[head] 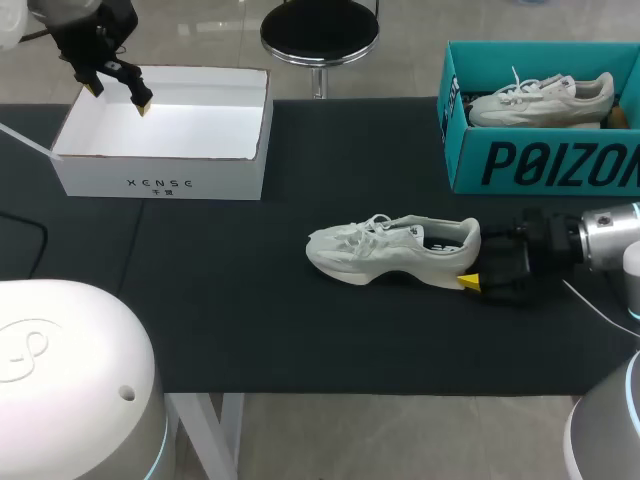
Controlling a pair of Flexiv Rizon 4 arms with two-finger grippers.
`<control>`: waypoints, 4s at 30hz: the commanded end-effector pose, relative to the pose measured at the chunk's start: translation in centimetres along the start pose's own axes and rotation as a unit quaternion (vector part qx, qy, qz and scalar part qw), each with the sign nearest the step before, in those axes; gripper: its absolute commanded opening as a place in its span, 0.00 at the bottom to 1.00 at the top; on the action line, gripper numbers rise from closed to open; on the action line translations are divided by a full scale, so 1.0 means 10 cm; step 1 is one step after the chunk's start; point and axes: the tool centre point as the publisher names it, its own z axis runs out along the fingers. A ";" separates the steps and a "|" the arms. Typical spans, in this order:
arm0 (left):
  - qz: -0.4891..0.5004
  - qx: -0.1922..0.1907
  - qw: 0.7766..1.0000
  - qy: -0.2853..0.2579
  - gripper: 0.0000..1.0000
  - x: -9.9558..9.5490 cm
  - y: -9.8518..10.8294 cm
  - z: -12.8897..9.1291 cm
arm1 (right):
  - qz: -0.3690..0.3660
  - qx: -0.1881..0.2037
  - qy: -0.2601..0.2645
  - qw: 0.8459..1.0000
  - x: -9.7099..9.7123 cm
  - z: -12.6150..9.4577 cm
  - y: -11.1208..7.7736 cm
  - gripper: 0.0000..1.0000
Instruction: Take the shoe out of the shoebox, open the shoe tongue, remove and reinsert the insole, then place the shoe into the shoebox
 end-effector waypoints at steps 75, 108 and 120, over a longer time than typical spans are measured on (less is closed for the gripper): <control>-0.016 -0.110 0.992 0.067 1.00 3.94 -0.31 0.19 | -0.003 0.009 0.005 1.000 -0.09 0.04 -0.05 0.00; -0.104 -0.126 0.985 -0.056 1.00 4.85 -0.43 1.07 | -0.003 0.009 0.005 1.000 -0.09 0.04 -0.05 0.00; -0.121 -0.130 0.981 -0.076 1.00 4.86 -0.40 1.29 | -0.003 0.009 0.005 1.000 -0.09 0.04 -0.05 0.00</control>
